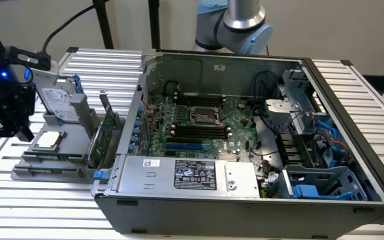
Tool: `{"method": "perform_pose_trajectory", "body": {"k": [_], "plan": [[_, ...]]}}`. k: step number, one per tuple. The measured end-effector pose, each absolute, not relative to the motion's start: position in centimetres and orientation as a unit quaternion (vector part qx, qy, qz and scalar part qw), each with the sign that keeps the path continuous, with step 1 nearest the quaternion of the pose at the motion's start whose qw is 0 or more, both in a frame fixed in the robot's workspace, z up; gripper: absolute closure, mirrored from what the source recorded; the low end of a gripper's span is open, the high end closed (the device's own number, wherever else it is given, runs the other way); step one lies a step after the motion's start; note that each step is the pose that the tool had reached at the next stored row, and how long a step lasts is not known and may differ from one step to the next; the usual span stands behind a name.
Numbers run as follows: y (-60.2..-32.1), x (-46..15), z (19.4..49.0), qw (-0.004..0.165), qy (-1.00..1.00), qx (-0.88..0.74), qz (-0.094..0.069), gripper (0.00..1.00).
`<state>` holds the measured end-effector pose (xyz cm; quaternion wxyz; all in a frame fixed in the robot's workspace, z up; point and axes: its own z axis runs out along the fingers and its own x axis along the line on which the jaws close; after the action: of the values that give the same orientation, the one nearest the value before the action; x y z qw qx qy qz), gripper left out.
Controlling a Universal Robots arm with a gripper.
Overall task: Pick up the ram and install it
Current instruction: 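Pick up the ram and move it above insertion slot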
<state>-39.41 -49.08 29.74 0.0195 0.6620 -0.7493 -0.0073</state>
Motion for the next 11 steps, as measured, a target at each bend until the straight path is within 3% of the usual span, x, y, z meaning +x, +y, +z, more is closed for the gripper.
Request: {"method": "perform_pose_trajectory", "body": {"k": [4, 5, 11], "plan": [[-49.7, -39.4, 29.1, 0.018, -0.748, 0.663, -0.007, 1.0], [-49.7, -39.4, 29.0, 0.018, -0.748, 0.664, -0.007, 0.0], [-49.7, -39.3, 27.9, 0.018, -0.739, 0.673, -0.007, 0.0]]}}
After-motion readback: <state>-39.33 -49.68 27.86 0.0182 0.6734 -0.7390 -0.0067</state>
